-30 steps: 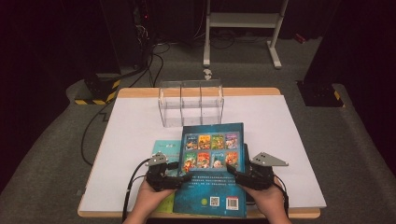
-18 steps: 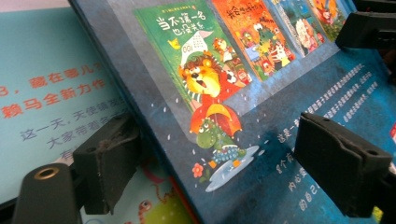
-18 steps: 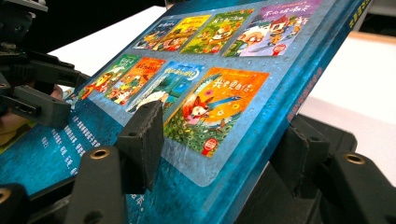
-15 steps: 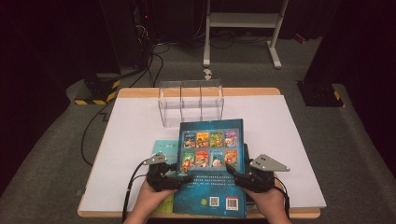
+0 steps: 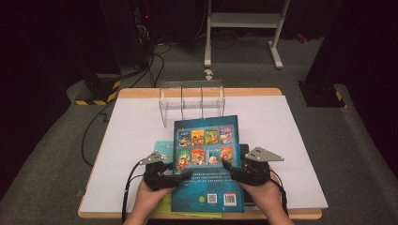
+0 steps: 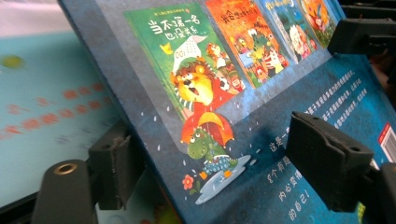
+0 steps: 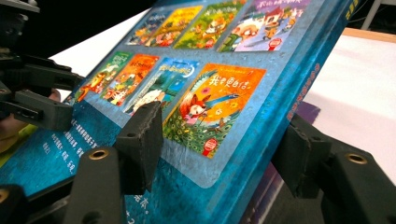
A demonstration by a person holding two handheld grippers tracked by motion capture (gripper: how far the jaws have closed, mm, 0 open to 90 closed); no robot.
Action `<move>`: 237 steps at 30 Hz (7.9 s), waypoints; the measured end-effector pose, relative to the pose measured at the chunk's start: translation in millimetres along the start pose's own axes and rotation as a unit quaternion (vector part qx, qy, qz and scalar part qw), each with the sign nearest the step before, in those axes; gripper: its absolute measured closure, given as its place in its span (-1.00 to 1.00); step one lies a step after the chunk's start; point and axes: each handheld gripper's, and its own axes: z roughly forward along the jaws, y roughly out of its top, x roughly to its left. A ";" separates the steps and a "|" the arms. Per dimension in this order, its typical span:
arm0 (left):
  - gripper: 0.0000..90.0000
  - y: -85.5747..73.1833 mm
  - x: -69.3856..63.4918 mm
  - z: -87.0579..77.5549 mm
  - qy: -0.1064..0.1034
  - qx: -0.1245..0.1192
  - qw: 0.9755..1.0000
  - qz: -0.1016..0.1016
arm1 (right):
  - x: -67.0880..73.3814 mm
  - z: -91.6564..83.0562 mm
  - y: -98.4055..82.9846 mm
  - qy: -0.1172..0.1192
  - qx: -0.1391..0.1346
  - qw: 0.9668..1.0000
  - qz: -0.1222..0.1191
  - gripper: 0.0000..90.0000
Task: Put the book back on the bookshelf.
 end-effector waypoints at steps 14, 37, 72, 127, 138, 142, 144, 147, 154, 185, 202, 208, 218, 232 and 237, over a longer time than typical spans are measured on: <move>-0.34 33.3 -0.5 -2.8 0.014 -0.041 0.999 0.029 | 14.1 8.7 29.0 -0.030 -0.015 0.999 -0.031 -0.16; -0.22 48.5 -1.0 -17.2 0.002 -0.128 0.989 0.068 | 32.4 10.0 52.8 -0.058 -0.073 0.995 -0.039 0.02; 0.00 61.1 -5.8 -32.0 0.012 -0.225 0.963 0.146 | 49.4 13.0 79.0 -0.074 -0.139 0.984 -0.079 0.09; -0.24 54.3 14.9 -67.9 0.038 -0.217 0.970 0.106 | 54.9 18.2 53.1 0.139 -0.076 0.975 -0.159 0.82; -0.29 66.0 17.0 -91.5 0.051 -0.247 0.962 0.107 | 56.1 35.8 58.5 0.098 -0.087 0.985 -0.114 0.84; -0.32 67.3 15.1 -93.1 0.047 -0.249 0.961 0.108 | 60.1 43.7 61.1 0.094 -0.085 0.985 -0.116 0.84; -0.35 67.8 12.4 -93.3 0.044 -0.250 0.961 0.109 | 63.4 48.9 63.8 0.092 -0.081 0.985 -0.120 0.83; -0.37 68.3 8.1 -93.7 0.039 -0.248 0.961 0.115 | 69.1 56.5 66.3 0.089 -0.078 0.985 -0.123 0.83; -0.42 69.5 -3.3 -93.4 0.021 -0.251 0.960 0.118 | 82.2 72.6 68.8 0.086 -0.075 0.986 -0.121 0.83; -0.63 56.1 -69.5 -90.1 -0.064 -0.253 0.953 0.157 | 124.0 85.5 58.9 0.087 -0.079 0.980 -0.158 0.77; -0.64 54.8 -69.9 -88.5 -0.041 -0.259 0.952 0.160 | 110.6 78.6 45.9 0.125 -0.049 0.983 -0.125 0.53; -0.67 57.8 -68.7 -91.4 -0.033 -0.261 0.952 0.154 | 121.5 80.7 45.3 0.149 -0.041 0.980 -0.127 0.48; -0.64 57.6 -68.7 -93.3 -0.002 -0.267 0.950 0.163 | 137.9 86.7 44.8 0.171 -0.030 0.976 -0.135 0.37; -0.47 59.8 -62.7 -96.0 0.047 -0.262 0.948 0.175 | 149.5 88.3 44.4 0.181 -0.024 0.973 -0.140 0.18; -0.46 60.3 -61.6 -97.1 0.047 -0.262 0.948 0.176 | 138.2 68.7 40.2 0.180 -0.034 0.974 -0.137 0.09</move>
